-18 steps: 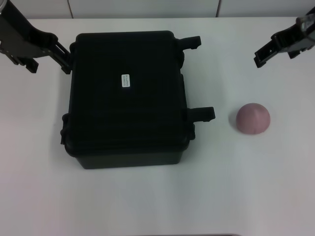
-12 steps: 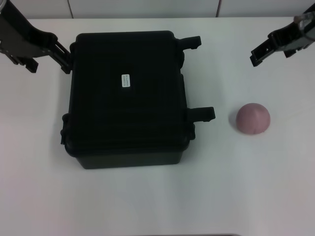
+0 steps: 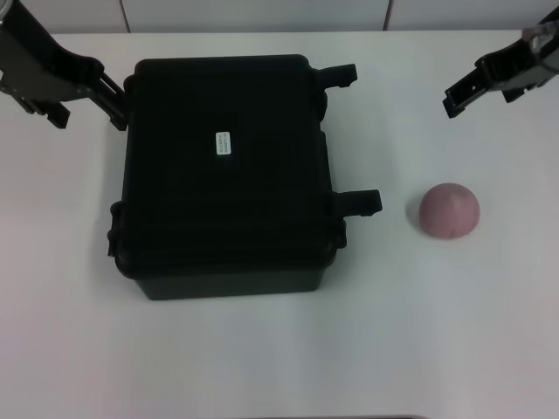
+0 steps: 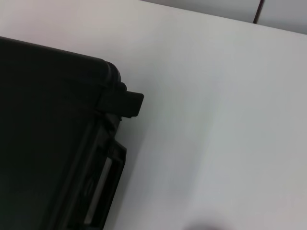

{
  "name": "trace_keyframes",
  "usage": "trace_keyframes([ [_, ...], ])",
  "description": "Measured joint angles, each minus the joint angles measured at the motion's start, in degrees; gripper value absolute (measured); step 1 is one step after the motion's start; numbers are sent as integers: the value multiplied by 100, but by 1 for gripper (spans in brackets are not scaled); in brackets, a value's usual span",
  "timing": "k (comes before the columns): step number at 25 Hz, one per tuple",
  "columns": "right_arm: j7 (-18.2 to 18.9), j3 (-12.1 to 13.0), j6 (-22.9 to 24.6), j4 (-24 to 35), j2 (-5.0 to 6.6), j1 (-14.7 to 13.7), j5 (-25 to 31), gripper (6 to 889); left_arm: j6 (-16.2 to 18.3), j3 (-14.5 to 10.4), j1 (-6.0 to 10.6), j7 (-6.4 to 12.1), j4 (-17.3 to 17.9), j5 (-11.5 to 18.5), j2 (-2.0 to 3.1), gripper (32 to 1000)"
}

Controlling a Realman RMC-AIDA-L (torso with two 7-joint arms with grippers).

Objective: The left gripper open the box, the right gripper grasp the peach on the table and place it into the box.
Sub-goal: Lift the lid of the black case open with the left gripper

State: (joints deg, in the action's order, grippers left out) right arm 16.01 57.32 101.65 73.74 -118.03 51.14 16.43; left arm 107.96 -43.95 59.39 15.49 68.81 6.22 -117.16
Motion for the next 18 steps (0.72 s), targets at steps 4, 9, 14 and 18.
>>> trace_keyframes([
  [4, 61, 11, -70, 3, -1, -28, 0, 856, 50, -11, 22, 122, 33, 163, -1, 815],
  [9, 166, -19, -141, 44, -4, -92, 4, 856, 100, -397, -27, 557, 181, 1217, 0, 815],
  [14, 278, -53, -256, 3, 0, -143, 43, 856, 49, -1229, -81, 1004, 733, 1998, 2, 815],
  [18, 313, -52, -312, -15, 6, -200, 312, 856, -14, -1931, -85, 1222, 1039, 2443, -1, 815],
])
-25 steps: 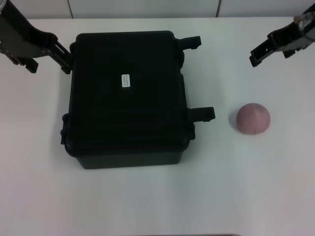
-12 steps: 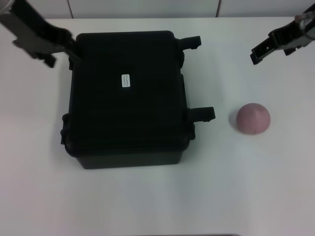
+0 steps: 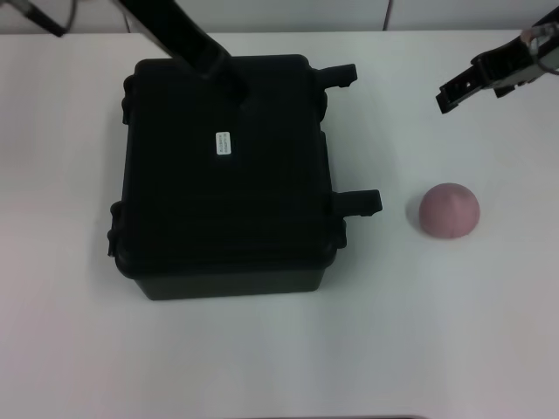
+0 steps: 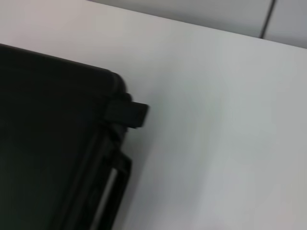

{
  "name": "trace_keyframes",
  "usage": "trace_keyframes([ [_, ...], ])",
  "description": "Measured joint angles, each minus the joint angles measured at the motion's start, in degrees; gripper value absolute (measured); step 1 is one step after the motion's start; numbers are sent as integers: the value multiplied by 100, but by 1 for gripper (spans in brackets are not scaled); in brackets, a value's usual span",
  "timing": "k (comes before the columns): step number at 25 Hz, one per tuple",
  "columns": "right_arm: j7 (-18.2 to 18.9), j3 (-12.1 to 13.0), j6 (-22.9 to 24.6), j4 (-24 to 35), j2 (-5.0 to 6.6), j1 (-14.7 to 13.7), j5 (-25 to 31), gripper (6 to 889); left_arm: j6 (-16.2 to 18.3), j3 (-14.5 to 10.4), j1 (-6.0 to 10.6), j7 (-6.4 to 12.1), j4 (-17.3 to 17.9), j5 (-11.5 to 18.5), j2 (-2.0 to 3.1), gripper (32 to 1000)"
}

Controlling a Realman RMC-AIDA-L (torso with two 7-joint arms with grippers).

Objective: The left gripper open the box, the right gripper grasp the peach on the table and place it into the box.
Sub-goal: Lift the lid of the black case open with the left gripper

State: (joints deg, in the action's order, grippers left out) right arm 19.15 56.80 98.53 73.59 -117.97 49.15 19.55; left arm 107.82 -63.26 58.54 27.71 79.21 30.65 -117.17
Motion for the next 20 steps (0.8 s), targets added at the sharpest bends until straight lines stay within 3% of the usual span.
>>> trace_keyframes([
  [2, 29, 4, -37, -26, 5, -21, 53, 856, -72, -360, -5, 94, 64, 127, -5, 815],
  [6, 146, 28, -156, -138, 11, -36, 58, 856, -506, -1804, -123, 258, 234, 220, -19, 815],
  [9, 233, 23, -194, -212, 11, -39, 60, 855, -855, -2454, -121, 182, 221, 237, -33, 815],
  [10, 258, 32, -220, -250, 7, -39, 62, 855, -855, -2454, -121, 182, 221, 237, -33, 815],
  [11, 280, 45, -252, -295, 3, -38, 68, 855, -1091, -2864, -53, 75, 164, 317, -44, 815],
  [13, 335, 56, -302, -399, -3, -40, 96, 855, -1358, -3317, 106, -44, 50, 464, -47, 815],
  [15, 378, 42, -316, -448, -3, -58, 135, 855, -1358, -3317, 106, -44, 50, 464, -47, 815],
  [16, 400, 28, -317, -451, -2, -76, 143, 855, -1611, -3679, 331, -151, -106, 652, -54, 815],
  [20, 480, 30, -401, -515, -2, -124, 146, 855, -1964, -4043, 549, -228, -351, 806, -66, 814],
])
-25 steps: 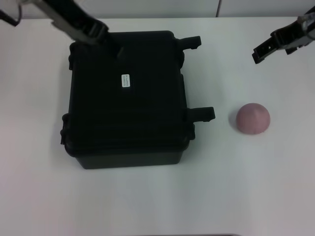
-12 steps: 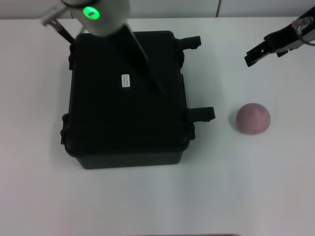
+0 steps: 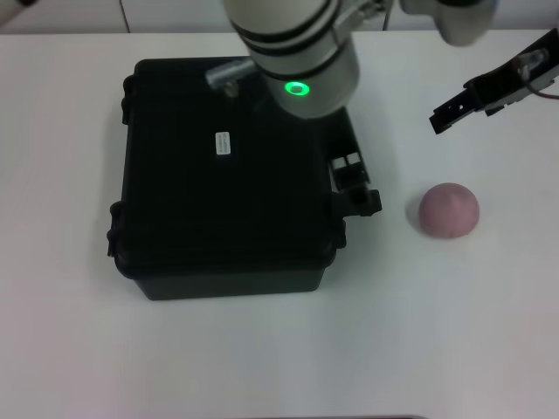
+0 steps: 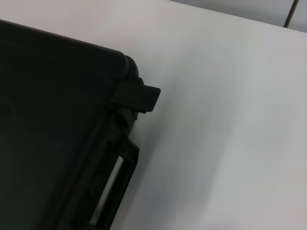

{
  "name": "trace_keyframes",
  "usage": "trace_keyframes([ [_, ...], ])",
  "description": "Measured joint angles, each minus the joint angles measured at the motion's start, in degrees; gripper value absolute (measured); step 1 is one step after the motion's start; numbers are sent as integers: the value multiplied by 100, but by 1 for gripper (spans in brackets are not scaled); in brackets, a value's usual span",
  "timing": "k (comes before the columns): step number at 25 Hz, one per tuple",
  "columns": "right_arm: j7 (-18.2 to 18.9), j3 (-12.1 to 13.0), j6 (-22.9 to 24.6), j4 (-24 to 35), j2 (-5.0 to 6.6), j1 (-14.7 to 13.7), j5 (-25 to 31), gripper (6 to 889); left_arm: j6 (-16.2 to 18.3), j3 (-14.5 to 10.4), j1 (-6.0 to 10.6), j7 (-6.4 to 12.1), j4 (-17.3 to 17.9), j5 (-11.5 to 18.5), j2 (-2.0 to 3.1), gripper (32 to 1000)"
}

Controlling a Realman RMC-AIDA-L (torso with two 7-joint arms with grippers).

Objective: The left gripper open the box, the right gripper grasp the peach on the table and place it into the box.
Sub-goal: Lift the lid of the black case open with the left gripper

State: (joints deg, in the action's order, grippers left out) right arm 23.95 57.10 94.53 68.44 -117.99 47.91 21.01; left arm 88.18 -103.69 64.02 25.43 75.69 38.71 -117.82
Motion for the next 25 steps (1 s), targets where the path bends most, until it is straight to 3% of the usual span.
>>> trace_keyframes([
  [5, 61, 29, -89, -168, -9, -1, 4, 855, -356, -499, 204, -127, -309, 59, -8, 814],
  [13, 110, 51, -133, -229, -1, -6, 189, 855, -1093, -995, 359, -154, -960, 177, -17, 814],
  [16, 112, 50, -165, -336, 6, 1, 189, 854, -1288, -1096, 431, -128, -1128, 252, -35, 814],
  [18, 115, 50, -165, -357, 6, 8, 190, 854, -1383, -1156, 489, -86, -1306, 491, -40, 814],
  [25, 119, 46, -165, -359, 5, 2, 192, 854, -1643, -1359, 511, -25, -1440, 710, -38, 814],
])
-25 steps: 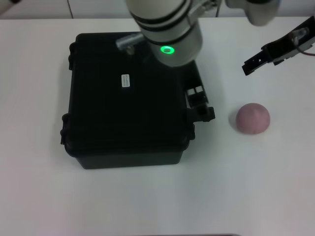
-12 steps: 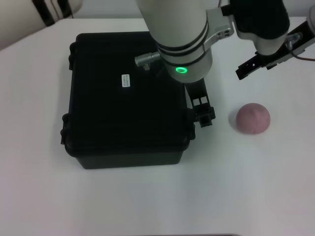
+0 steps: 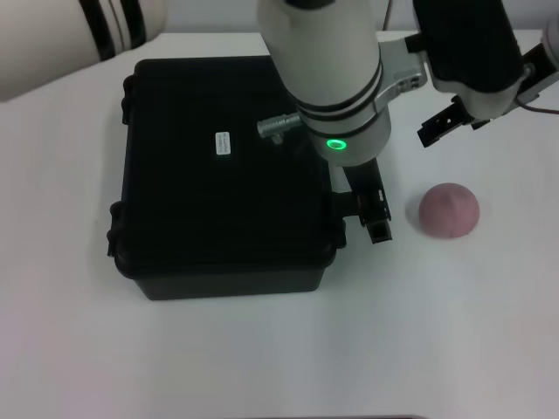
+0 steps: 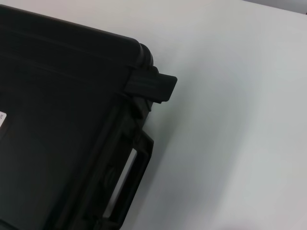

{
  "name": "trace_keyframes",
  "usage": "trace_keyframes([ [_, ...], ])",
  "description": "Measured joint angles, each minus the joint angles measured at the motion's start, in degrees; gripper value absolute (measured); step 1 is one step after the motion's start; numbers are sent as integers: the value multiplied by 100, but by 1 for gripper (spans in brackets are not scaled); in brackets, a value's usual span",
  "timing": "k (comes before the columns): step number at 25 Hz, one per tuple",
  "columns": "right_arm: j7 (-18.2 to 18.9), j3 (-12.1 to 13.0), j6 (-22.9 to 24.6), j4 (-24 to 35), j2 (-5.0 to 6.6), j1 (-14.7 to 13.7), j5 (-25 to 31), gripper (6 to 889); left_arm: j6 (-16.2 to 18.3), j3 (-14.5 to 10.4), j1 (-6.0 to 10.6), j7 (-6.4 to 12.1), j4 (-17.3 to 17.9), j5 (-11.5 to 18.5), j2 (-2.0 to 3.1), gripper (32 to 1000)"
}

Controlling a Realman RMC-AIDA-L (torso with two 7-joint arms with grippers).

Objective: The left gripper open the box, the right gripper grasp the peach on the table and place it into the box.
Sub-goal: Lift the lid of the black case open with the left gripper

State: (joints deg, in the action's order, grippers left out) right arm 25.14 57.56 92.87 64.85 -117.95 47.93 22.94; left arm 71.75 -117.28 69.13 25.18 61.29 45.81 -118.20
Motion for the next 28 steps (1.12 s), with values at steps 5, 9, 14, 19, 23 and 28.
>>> trace_keyframes([
  [5, 0, 0, 2, 1, 0, 0, 0, 854, -286, -223, 38, 35, -98, 13, -6, 814],
  [9, 0, 0, 3, 1, 0, 2, 1, 854, -418, -254, 57, 112, -193, 66, -9, 814],
  [14, 0, 0, -38, 2, 0, -4, 10, 854, -592, -306, 57, 227, -381, 185, -21, 814],
  [19, 0, 0, -46, 2, 0, -5, 10, 853, -756, -411, 74, 323, -503, 277, -23, 814],
  [23, 0, 0, -51, 2, 0, -5, 10, 853, -850, -483, 101, 377, -617, 288, -26, 814],
  [28, 0, 0, -58, 1, 0, 0, 9, 853, -966, -488, 109, 475, -773, 298, -30, 815],
])
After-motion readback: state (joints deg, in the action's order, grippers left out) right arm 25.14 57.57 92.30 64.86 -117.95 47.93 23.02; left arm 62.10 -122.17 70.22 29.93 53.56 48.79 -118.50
